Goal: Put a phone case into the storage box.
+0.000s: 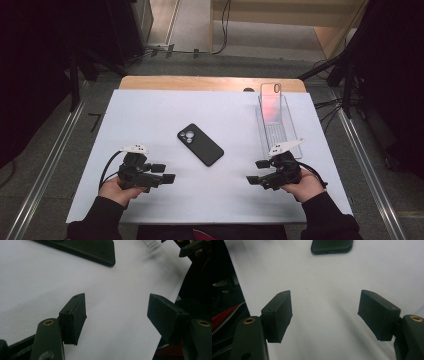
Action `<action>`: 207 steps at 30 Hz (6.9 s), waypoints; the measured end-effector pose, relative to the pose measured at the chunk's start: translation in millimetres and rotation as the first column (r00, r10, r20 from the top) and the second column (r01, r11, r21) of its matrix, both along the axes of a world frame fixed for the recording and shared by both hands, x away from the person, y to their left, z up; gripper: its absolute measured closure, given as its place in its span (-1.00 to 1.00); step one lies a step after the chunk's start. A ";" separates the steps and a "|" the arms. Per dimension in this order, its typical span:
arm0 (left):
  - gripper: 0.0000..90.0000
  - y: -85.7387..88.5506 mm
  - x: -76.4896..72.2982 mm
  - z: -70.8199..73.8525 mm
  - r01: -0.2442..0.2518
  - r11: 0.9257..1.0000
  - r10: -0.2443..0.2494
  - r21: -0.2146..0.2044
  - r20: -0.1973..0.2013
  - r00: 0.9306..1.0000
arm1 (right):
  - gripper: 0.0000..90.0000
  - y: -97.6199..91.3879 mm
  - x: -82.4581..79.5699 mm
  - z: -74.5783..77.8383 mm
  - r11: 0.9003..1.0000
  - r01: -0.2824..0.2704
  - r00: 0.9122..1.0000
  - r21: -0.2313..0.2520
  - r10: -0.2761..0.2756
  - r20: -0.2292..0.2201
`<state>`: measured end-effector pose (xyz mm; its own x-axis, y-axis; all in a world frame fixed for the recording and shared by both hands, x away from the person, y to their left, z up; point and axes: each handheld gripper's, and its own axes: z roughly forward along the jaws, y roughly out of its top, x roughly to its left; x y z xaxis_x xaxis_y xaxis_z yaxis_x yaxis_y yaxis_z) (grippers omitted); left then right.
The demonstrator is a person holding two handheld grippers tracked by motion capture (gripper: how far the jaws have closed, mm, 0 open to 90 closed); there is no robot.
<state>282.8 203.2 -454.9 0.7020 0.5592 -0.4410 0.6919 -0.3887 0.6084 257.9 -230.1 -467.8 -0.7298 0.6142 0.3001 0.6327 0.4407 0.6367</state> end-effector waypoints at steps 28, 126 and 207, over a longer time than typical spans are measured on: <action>-0.31 -0.4 6.6 0.1 -0.009 1.000 0.009 -0.002 0.010 1.000 | -0.59 -3.3 4.6 8.4 0.993 0.088 0.996 0.085 -0.087 -0.015; -0.30 1.0 8.5 -1.4 -0.017 1.000 0.017 0.008 0.024 1.000 | -0.93 157.8 130.5 -25.6 0.997 0.062 0.998 -0.040 -0.062 -0.004; -0.32 -8.4 18.7 20.8 -0.191 0.976 0.179 -0.101 -0.115 0.977 | -0.71 128.8 71.1 5.8 0.991 0.133 0.989 0.002 -0.133 0.063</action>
<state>301.5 194.8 -434.1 0.5378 0.6188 -0.5726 0.8074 -0.1825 0.5611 329.0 -101.3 -462.0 -0.6590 0.7075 0.2552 0.6448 0.3566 0.6761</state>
